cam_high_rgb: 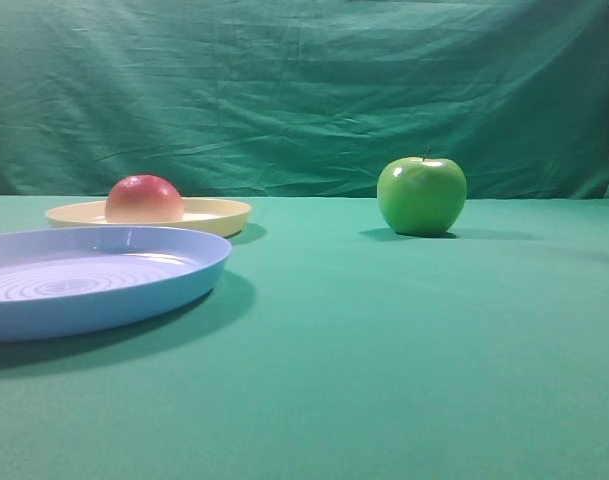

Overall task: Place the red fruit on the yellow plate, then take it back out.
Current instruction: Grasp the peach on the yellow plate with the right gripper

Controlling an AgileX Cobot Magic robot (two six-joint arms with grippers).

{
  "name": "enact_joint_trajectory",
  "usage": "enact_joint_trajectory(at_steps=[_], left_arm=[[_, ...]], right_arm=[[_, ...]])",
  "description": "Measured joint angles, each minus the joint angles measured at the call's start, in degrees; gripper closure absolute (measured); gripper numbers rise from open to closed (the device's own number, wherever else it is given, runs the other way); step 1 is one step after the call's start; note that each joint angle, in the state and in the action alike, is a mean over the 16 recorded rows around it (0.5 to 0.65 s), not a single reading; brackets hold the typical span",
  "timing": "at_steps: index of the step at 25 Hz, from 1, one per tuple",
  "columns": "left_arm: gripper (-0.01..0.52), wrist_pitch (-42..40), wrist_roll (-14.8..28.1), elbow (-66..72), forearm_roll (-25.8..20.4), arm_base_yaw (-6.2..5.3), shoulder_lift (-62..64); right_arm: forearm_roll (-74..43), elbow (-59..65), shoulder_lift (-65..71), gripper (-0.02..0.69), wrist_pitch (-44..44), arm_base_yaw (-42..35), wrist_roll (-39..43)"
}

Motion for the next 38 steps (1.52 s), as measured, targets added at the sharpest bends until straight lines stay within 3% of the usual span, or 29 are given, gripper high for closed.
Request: enact_joint_trajectory(at_steps=[10,19,38], left_arm=[[0.514,0.00,-0.05,0.00,0.00,0.00,0.00],[0.514,0.00,-0.07,0.00,0.00,0.00,0.00],[0.514,0.00,-0.07,0.00,0.00,0.00,0.00]], right_arm=[[8.29,-2.39,0.66,0.665,-0.61,0.11,-0.68],[11.88,-15.29,8.36,0.665,4.40,3.88,-3.96],[17.62,-46.19,49.60,0.665,15.22,21.16,-14.76]])
